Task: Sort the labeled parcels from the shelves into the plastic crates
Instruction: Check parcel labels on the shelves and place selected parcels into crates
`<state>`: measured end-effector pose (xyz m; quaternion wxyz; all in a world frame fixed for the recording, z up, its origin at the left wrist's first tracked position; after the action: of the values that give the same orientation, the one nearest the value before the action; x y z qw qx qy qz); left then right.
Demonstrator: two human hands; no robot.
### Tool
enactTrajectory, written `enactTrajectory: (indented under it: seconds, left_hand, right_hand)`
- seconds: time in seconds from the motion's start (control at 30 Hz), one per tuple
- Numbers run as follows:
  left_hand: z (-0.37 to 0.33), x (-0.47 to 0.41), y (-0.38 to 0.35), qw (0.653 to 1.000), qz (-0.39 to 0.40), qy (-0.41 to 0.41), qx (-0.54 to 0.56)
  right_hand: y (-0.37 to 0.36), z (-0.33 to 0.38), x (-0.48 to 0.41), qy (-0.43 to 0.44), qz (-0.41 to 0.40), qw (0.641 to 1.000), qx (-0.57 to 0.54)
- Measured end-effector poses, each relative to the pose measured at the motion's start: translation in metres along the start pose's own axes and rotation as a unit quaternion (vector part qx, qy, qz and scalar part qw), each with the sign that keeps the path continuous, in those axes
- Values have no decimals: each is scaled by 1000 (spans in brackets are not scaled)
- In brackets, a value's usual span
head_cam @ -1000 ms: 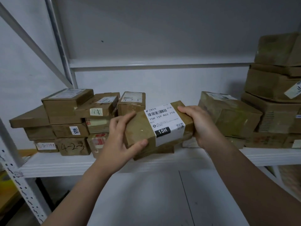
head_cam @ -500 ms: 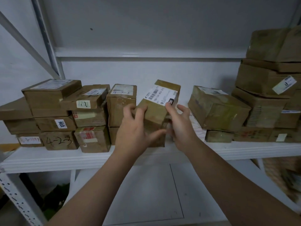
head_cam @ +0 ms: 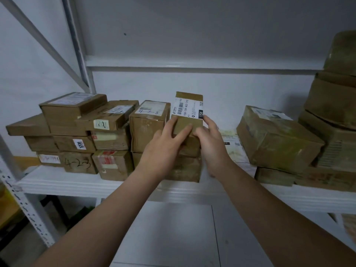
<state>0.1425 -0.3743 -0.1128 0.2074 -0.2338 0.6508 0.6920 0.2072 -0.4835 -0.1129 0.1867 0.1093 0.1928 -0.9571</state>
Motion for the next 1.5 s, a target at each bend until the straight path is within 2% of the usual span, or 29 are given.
enactTrajectory:
  seconds: [0.07, 0.2, 0.3, 0.47, 0.7, 0.83, 1.07, 1.2, 1.4, 1.5]
  left_hand:
    - [7, -5, -2, 1000, 1, 13, -23]
    - [16, -14, -11, 988, -96, -38, -114]
    - [18, -13, -21, 977, -131, -44, -165]
    - [17, -18, -28, 978, -134, -64, -146]
    - [17, -22, -30, 981, -128, -60, -130]
    - [17, -21, -28, 984, -118, -66, -114]
    - [-18, -21, -21, 984, -147, -96, -33]
    - [-57, -24, -22, 985, -126, -116, 11]
    - [-123, -36, -32, 977, -51, -100, 182]
    - [-161, -50, -30, 980, -52, -108, 162]
  right_hand:
    - [-2, -7, -5, 18, -21, 999, 41]
    - [0, -24, -13, 79, -44, 990, 112]
    - [1, -36, -16, 77, -40, 985, 150]
    - [4, -42, -19, 74, -35, 986, 143]
    - [15, -43, -19, 68, -41, 970, 230]
    - [20, -38, -11, 84, -58, 955, 277]
    - [54, -23, 15, 127, -117, 933, 316]
    - [87, 1, 35, 153, -162, 930, 291]
    - [162, 46, 61, 154, -209, 912, 318]
    - [205, 65, 67, 130, -221, 901, 349]
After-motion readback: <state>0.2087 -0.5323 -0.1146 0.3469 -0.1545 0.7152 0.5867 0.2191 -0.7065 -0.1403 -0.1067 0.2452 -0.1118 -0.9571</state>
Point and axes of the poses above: each hand's wrist, its own x-axis away from the middle knuckle, its own y-axis out of the back of the hand, z = x × y, the point moved 4 cm from there along -x, towards the middle knuckle, and after that the axes turned 7 degrees about -x, right-handed, at the moved point
